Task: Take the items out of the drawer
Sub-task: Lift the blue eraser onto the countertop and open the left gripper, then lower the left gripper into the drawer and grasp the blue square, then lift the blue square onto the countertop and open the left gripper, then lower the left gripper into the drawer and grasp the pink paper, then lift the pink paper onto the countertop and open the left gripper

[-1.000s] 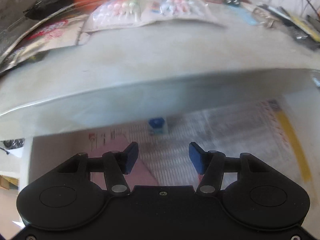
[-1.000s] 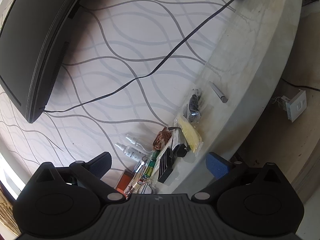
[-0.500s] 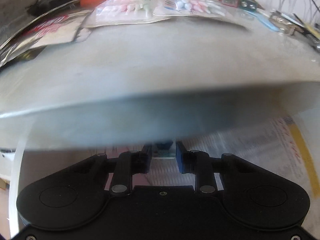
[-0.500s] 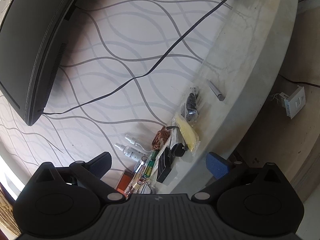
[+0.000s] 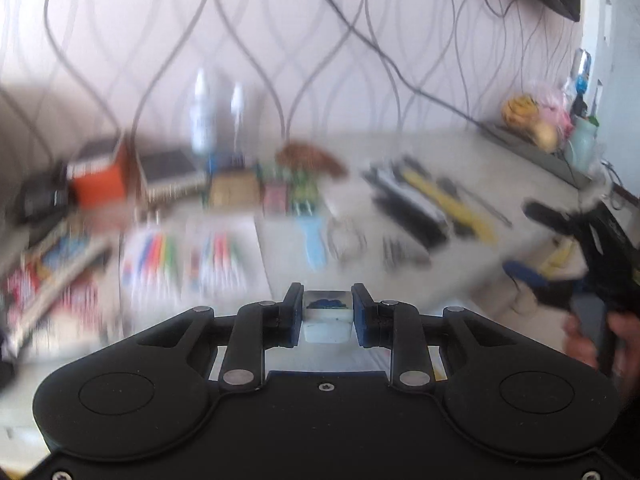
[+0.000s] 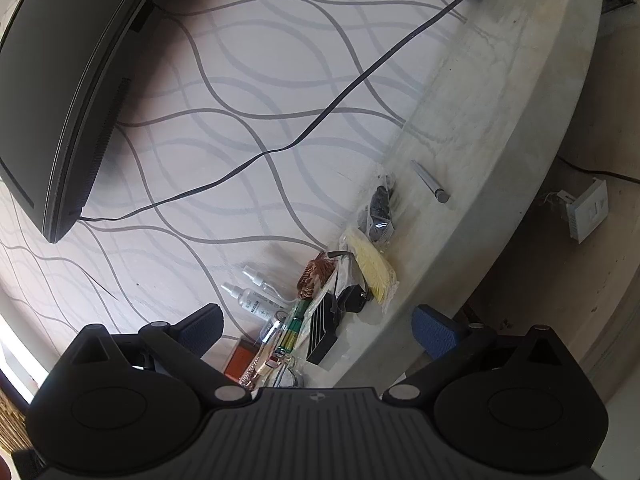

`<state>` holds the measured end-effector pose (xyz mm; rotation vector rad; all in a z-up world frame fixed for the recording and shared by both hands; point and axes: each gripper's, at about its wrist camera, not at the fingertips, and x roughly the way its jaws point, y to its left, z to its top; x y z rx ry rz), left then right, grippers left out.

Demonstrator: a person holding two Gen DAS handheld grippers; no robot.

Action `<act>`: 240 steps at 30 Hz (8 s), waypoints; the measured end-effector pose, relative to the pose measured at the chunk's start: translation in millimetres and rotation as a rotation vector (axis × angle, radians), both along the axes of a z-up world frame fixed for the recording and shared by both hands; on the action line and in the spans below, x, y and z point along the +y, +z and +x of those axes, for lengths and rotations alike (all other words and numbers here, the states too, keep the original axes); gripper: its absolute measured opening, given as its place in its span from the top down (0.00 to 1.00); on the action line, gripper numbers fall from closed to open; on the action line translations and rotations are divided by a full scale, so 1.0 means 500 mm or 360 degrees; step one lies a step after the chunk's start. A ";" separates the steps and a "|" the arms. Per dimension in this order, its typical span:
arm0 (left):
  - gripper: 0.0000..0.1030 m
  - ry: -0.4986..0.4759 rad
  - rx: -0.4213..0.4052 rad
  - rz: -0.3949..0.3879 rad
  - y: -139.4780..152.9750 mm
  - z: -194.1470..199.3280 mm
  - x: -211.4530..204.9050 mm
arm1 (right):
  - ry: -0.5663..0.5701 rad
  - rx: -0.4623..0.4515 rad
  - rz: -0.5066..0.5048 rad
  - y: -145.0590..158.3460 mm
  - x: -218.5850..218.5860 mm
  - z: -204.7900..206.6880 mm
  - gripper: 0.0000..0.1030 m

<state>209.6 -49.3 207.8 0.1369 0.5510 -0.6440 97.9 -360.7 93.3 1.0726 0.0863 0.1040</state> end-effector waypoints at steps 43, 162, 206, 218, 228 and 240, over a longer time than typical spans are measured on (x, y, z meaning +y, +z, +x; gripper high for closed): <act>0.38 -0.0649 0.0833 0.0956 -0.167 -0.055 0.068 | -0.0012 0.0011 -0.0018 0.002 0.009 -0.004 0.00; 0.42 -0.0404 0.0088 0.0798 0.008 0.054 -0.048 | 0.0005 -0.0029 0.0125 -0.012 -0.004 -0.006 0.00; 0.94 0.0185 0.0727 0.0427 -0.173 -0.012 0.138 | -0.0025 -0.0057 0.0025 0.004 0.006 -0.019 0.00; 0.94 0.0258 0.0343 0.0400 -0.047 -0.005 0.141 | -0.0022 -0.0058 0.0041 0.002 0.003 -0.018 0.00; 0.87 0.0592 0.0082 0.0873 -0.066 0.035 0.153 | -0.0022 -0.0069 0.0058 -0.001 0.001 -0.020 0.00; 0.24 0.0534 0.0064 0.0749 -0.022 -0.004 0.176 | -0.0020 -0.0061 0.0052 0.000 0.003 -0.021 0.00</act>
